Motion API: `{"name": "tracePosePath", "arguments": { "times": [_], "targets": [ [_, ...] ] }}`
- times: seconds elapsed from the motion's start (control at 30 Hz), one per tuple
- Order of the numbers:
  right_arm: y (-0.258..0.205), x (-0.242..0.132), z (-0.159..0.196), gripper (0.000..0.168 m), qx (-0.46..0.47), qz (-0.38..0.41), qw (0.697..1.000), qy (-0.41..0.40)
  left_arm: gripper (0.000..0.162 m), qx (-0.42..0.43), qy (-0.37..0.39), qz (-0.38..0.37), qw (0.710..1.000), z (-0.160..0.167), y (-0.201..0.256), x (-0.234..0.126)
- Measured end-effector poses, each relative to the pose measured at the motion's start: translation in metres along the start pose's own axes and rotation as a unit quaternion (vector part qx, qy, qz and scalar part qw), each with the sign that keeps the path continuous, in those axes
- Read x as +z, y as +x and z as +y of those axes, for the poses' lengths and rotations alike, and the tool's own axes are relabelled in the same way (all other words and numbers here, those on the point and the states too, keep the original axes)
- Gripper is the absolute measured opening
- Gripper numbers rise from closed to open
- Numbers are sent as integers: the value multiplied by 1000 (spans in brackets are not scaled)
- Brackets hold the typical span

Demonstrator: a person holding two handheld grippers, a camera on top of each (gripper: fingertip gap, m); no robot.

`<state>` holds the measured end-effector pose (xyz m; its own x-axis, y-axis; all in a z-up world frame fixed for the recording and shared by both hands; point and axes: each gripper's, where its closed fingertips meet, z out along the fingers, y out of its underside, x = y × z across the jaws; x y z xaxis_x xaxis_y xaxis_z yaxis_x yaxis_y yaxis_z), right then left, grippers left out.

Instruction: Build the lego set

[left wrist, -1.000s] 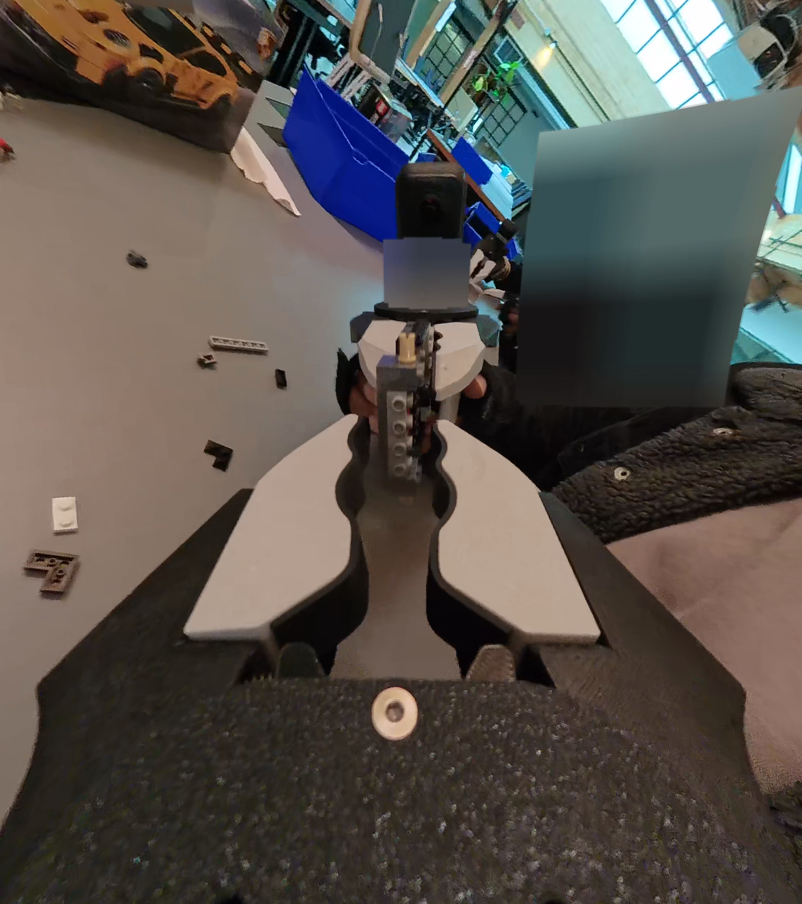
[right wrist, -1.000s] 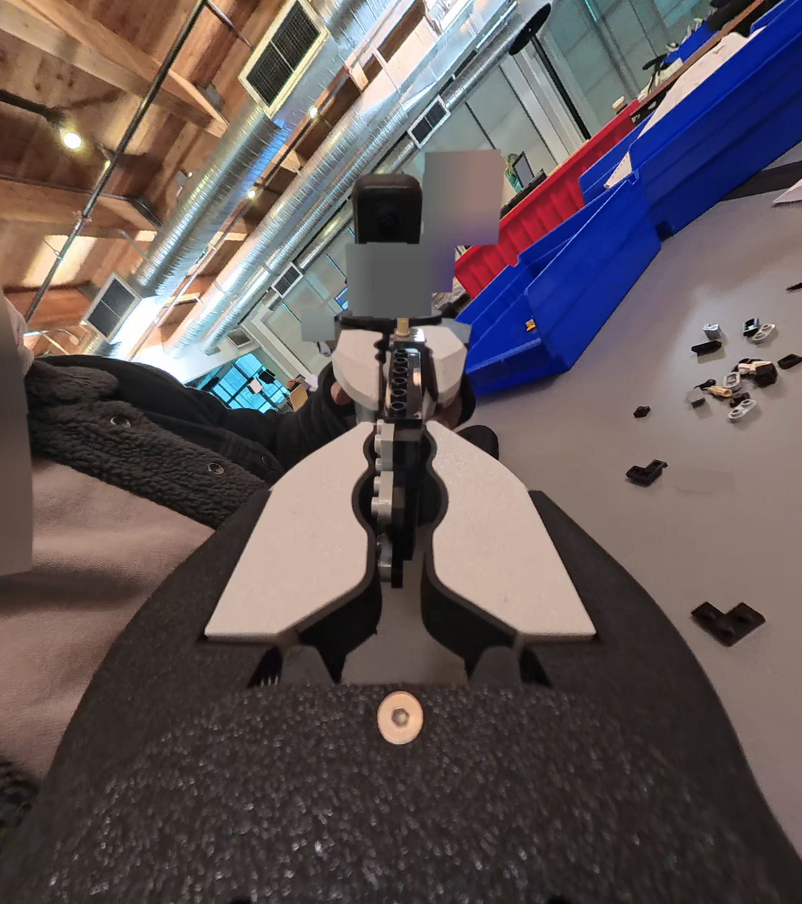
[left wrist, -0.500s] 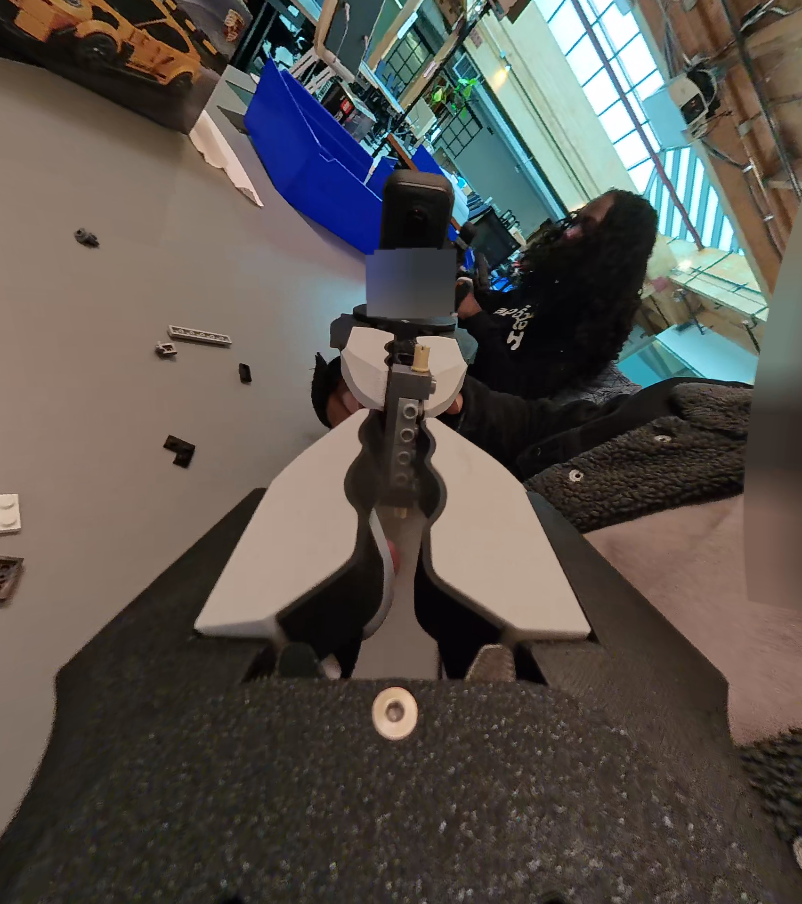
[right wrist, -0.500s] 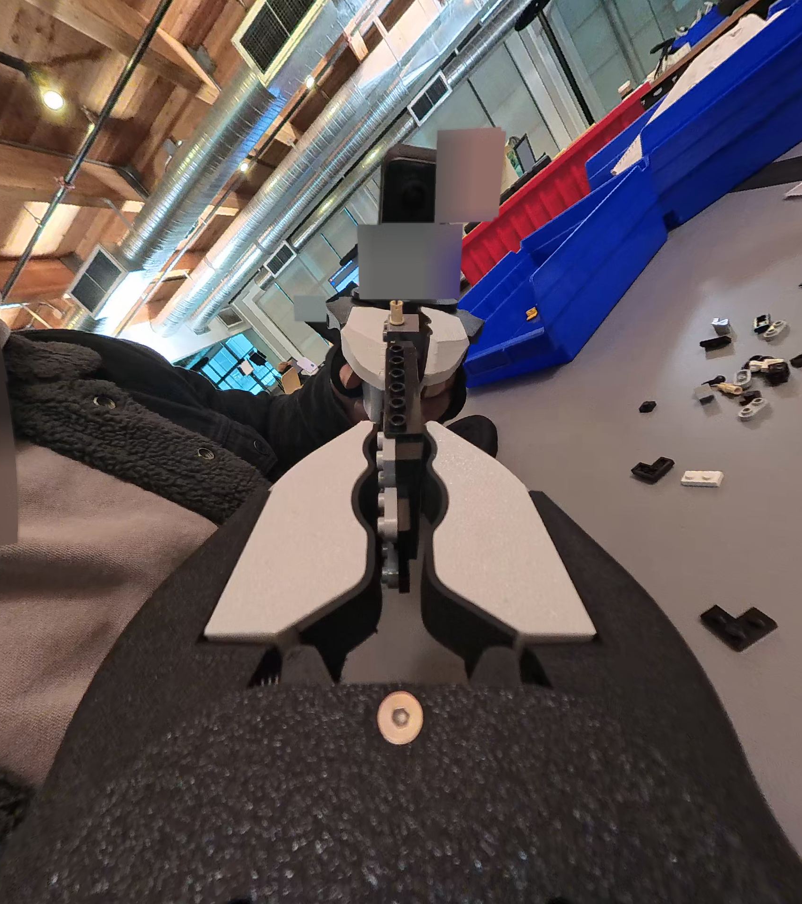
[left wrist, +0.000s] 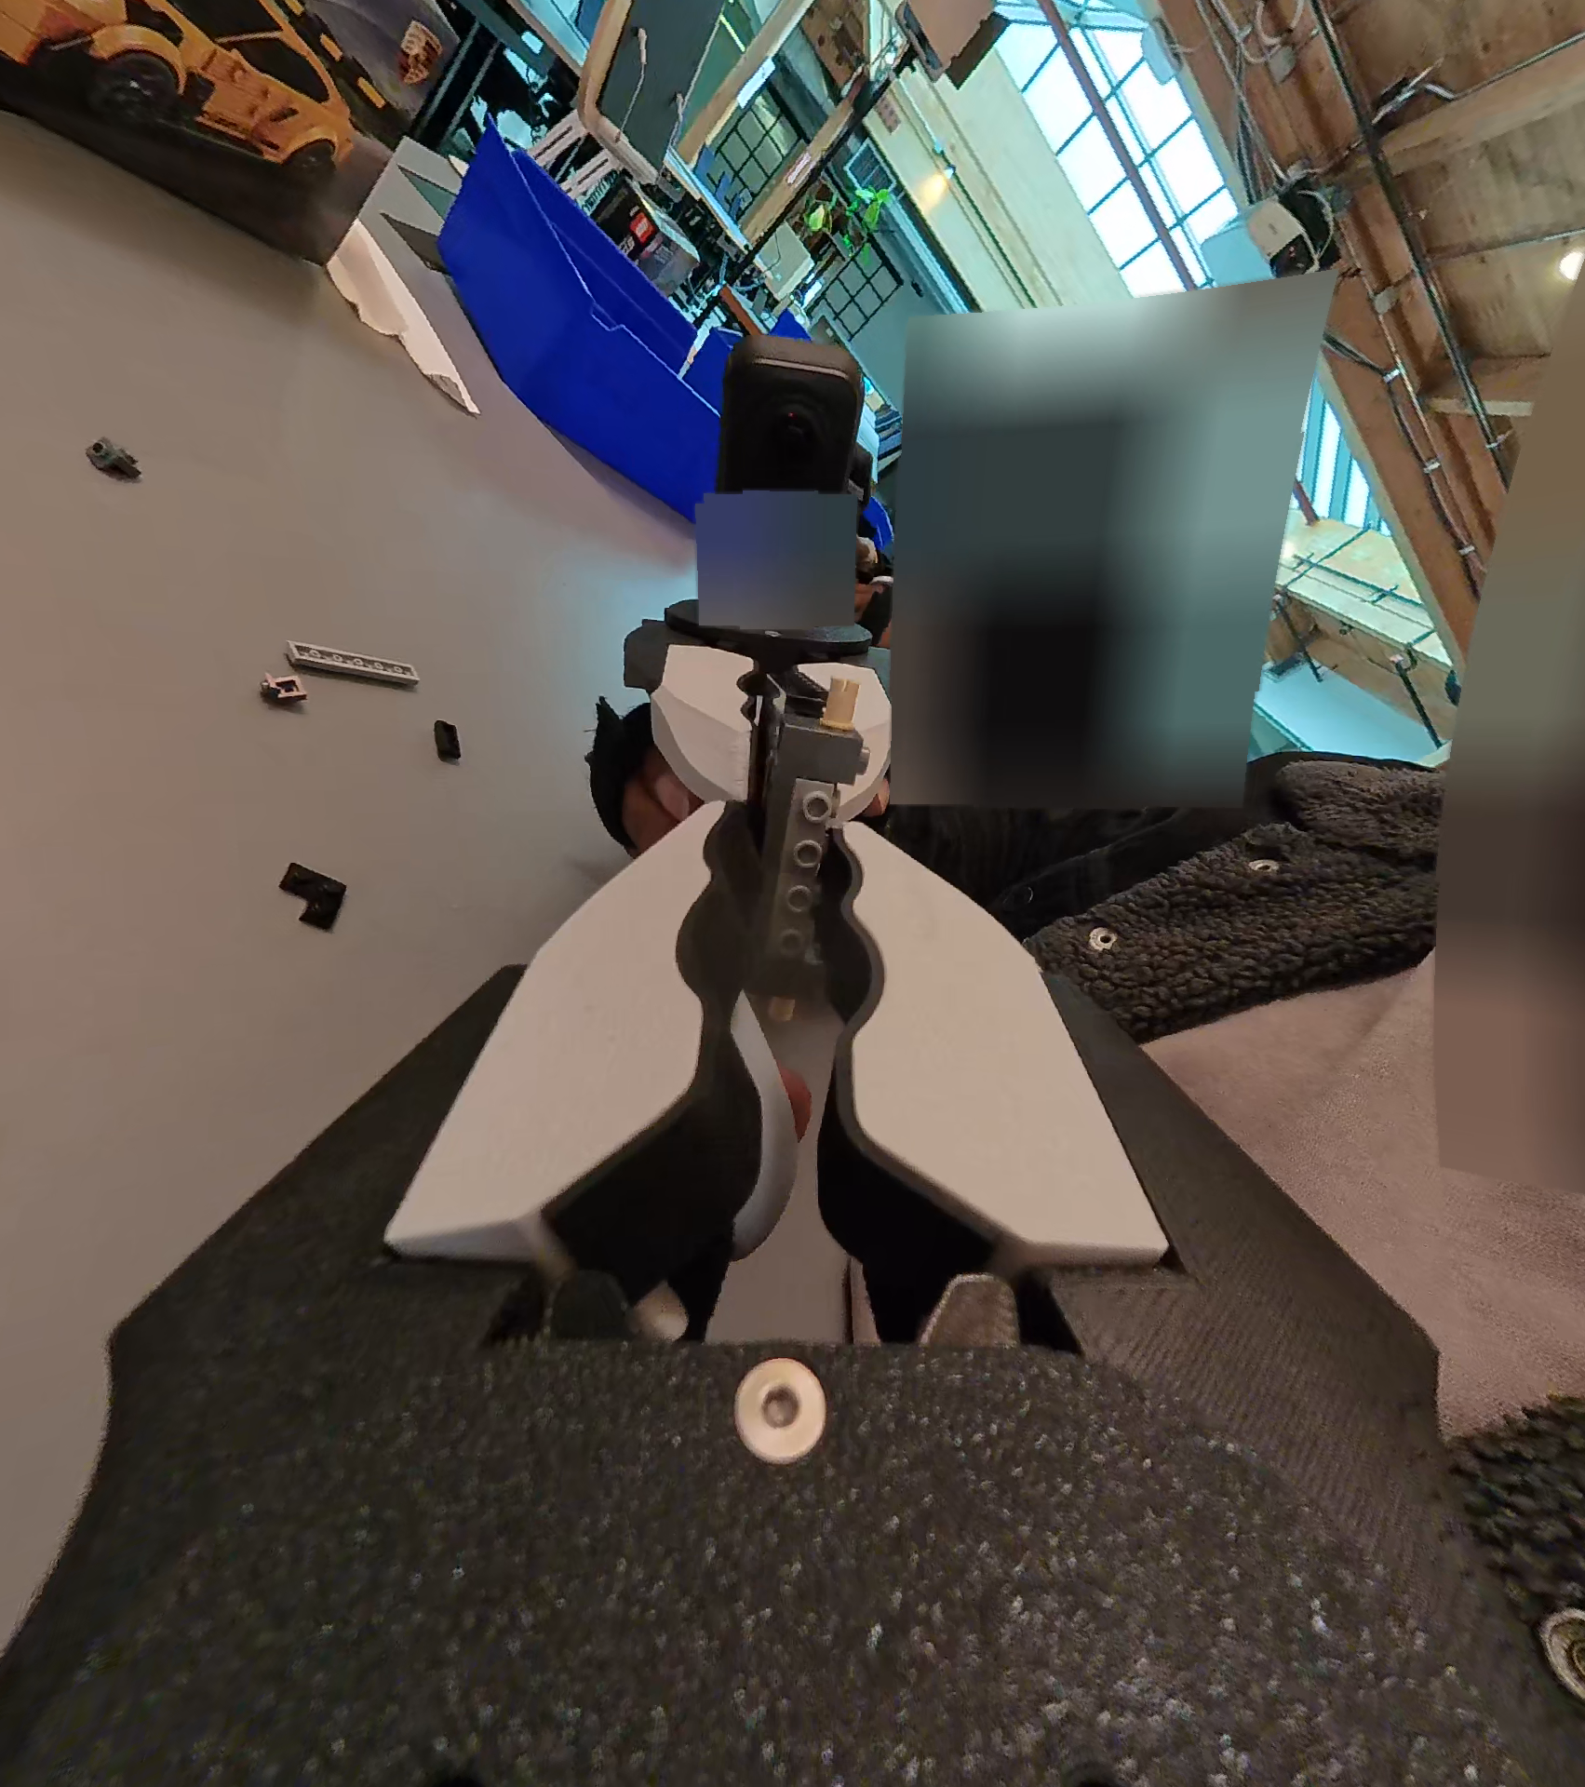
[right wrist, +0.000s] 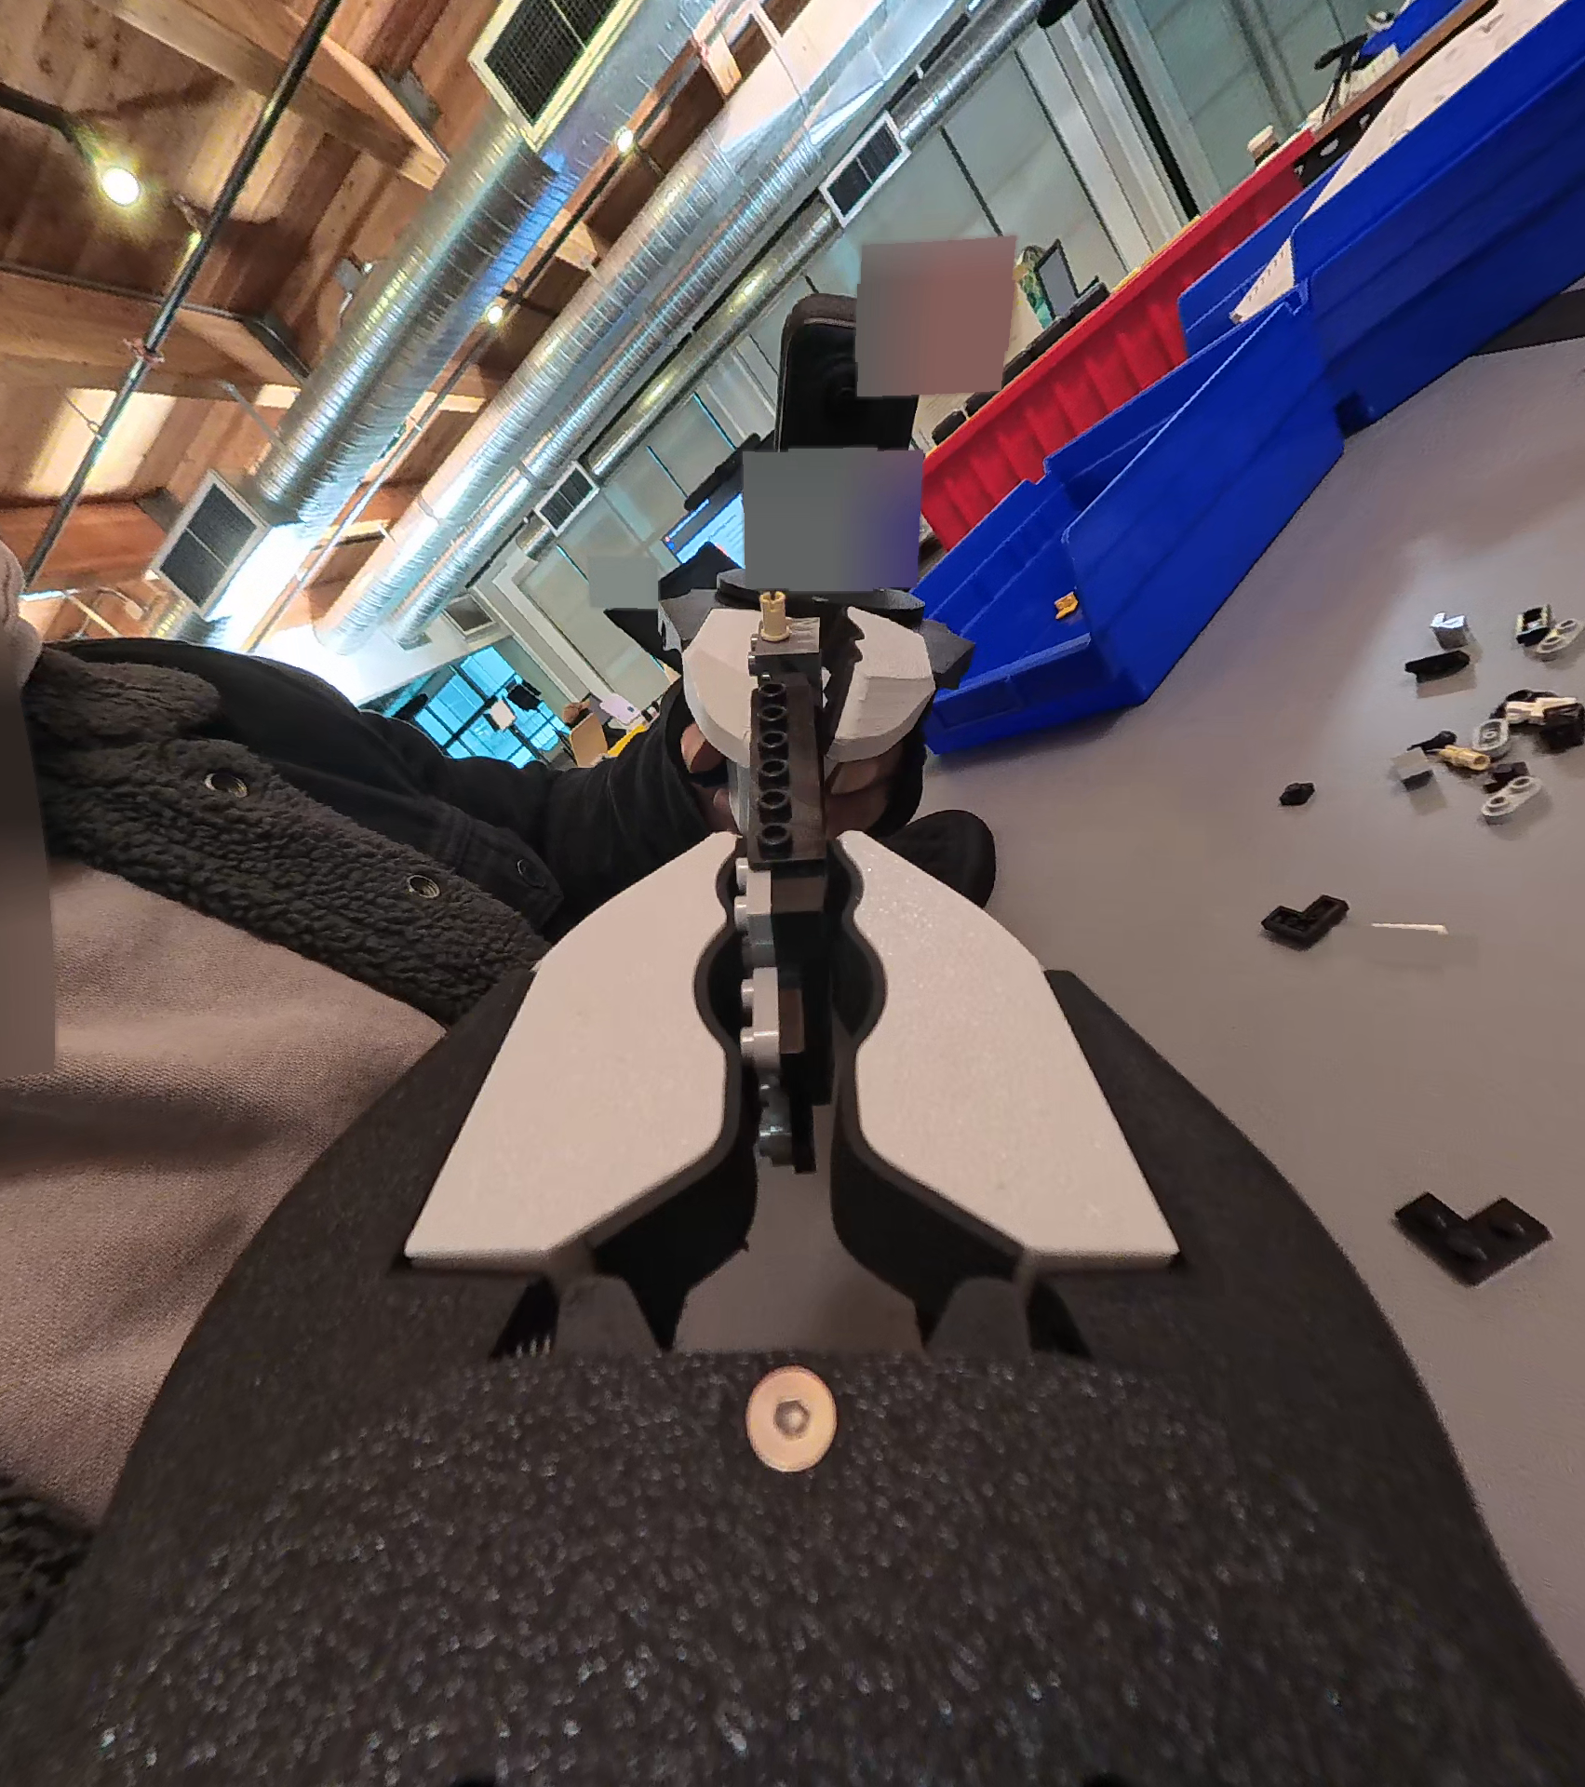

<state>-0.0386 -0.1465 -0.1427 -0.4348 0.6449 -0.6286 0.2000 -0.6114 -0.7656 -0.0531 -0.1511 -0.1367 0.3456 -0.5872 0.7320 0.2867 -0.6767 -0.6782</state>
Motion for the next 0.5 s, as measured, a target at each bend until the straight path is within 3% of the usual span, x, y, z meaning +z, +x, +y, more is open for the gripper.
{"name": "tracePosePath", "arguments": {
  "times": [0.27, 0.37, 0.5],
  "targets": [
    [-3, -1, -3, 13, 6, -11, 1000, 12, 14, 21, 13, 2, 1000, -5, 3, 1],
    [0, -4, -7, 13, 24, -15, 999, 28, 32, 33, 7, 1, 999, -5, 5, 1],
    [2, -7, -9, 13, 37, -19, 999, 33, 31, 32, 12, -2, 999, -7, 3, -1]
  ]
}}
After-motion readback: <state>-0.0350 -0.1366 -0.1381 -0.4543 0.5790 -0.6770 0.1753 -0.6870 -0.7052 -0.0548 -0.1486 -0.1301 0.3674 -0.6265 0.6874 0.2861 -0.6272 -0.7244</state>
